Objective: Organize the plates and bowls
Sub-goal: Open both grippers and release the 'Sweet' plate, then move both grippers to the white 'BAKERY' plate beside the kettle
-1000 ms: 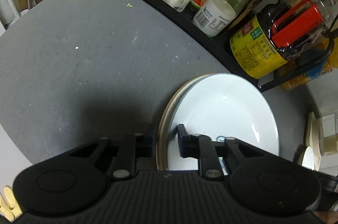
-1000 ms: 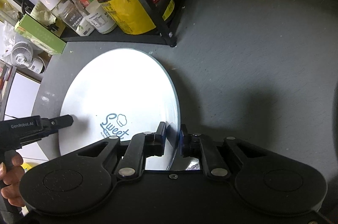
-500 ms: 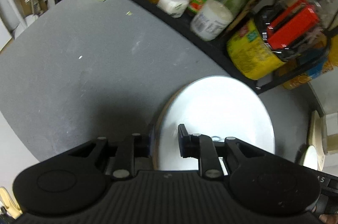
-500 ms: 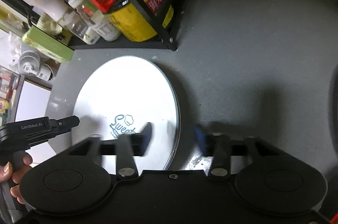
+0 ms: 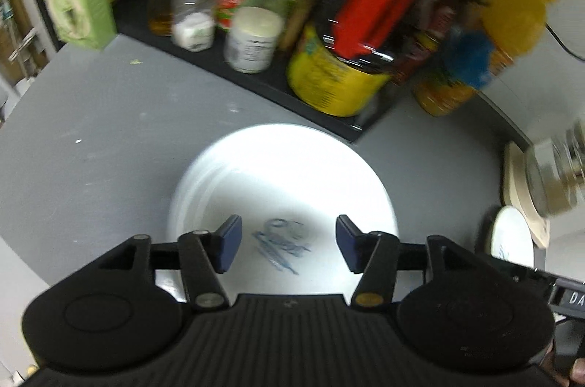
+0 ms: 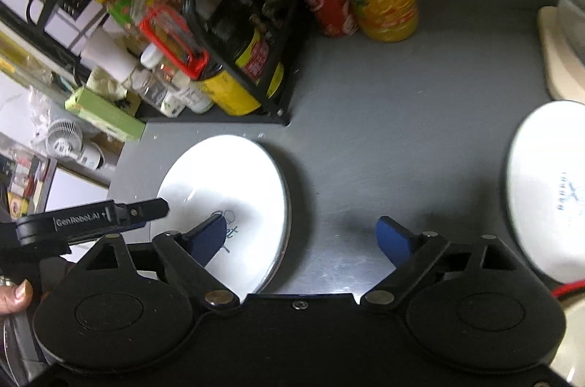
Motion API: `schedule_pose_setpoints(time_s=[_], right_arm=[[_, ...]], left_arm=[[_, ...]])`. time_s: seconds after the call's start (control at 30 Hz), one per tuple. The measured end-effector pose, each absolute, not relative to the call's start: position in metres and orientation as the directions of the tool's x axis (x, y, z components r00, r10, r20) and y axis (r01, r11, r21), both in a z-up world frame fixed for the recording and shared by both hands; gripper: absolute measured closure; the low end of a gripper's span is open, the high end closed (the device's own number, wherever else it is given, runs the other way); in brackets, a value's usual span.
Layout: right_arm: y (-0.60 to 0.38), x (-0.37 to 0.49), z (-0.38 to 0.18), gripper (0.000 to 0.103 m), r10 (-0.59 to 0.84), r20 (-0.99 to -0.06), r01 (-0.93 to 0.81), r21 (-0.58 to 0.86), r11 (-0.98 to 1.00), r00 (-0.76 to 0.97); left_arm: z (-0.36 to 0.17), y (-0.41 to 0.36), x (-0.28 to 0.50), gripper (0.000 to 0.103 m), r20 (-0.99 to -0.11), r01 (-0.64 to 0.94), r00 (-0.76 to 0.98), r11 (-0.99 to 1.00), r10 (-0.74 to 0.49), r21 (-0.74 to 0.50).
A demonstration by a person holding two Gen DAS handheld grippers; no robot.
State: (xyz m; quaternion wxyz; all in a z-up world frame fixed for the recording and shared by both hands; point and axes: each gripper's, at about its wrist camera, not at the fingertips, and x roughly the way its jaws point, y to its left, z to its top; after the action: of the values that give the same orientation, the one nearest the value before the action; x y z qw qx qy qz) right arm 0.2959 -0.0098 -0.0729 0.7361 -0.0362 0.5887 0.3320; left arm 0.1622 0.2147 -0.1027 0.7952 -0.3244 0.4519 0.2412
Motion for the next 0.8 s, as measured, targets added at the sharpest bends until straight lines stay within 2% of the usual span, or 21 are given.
schedule_pose_setpoints(time_s=[0.23,0.8], right_arm=[[-0.05,0.307,-0.049,0.008,0.448,-0.877,-0.473,0.326,0.818,0.171],[-0.137,0.318,-0.03,0.007,0.399,-0.864,-0.331,0.296,0.896,0.307]], left_arm=[[-0.093,0.176,0.196,0.042,-0.87,-0.585,0.491,0.756,0.041,-0.294],[-0.083,0.102,0.263,0.042,-0.869,-0.414,0.491,0.86,-0.064,-0.297]])
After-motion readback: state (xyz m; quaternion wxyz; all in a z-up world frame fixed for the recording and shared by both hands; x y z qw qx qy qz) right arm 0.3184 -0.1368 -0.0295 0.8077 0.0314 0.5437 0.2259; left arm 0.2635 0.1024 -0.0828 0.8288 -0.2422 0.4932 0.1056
